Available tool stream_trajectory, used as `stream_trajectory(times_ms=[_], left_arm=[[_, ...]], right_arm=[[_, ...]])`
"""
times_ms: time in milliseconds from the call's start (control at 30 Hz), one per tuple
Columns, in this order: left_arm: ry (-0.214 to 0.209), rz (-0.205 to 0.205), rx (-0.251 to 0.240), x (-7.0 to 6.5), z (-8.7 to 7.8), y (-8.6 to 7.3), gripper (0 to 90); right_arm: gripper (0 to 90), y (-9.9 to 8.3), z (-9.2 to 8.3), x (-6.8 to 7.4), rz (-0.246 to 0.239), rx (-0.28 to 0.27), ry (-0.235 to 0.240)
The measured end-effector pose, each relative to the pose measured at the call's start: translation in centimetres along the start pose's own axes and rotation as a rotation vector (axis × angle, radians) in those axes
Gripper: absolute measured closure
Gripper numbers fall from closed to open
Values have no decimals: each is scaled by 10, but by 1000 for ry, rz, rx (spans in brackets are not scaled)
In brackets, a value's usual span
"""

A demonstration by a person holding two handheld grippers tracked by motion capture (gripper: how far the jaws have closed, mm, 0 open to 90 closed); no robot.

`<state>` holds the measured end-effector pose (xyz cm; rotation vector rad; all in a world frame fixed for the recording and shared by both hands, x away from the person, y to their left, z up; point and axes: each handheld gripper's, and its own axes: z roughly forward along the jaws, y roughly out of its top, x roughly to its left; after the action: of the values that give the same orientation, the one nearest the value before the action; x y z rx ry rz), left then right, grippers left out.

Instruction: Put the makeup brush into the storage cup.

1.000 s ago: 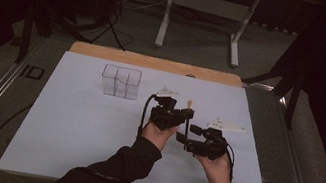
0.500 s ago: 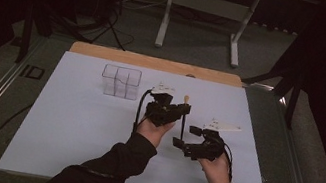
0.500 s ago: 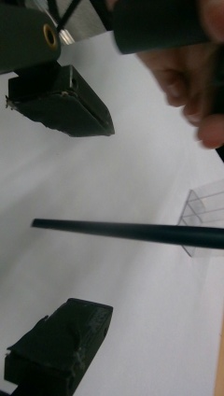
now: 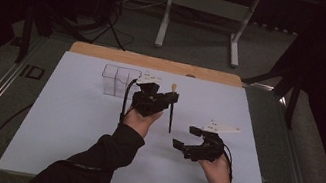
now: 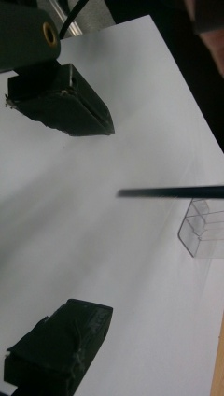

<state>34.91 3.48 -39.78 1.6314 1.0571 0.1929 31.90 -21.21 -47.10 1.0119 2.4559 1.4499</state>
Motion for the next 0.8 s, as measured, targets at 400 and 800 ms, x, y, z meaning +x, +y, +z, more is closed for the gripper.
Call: stream_trajectory(times_ms=[400, 800], left_arm=[[95, 32, -43, 21, -36, 20, 840], [146, 80, -91, 42, -71, 37, 840]], right_arm=[[109, -1, 2, 2, -21, 5, -6], [109, -1, 3, 1, -26, 8, 1]])
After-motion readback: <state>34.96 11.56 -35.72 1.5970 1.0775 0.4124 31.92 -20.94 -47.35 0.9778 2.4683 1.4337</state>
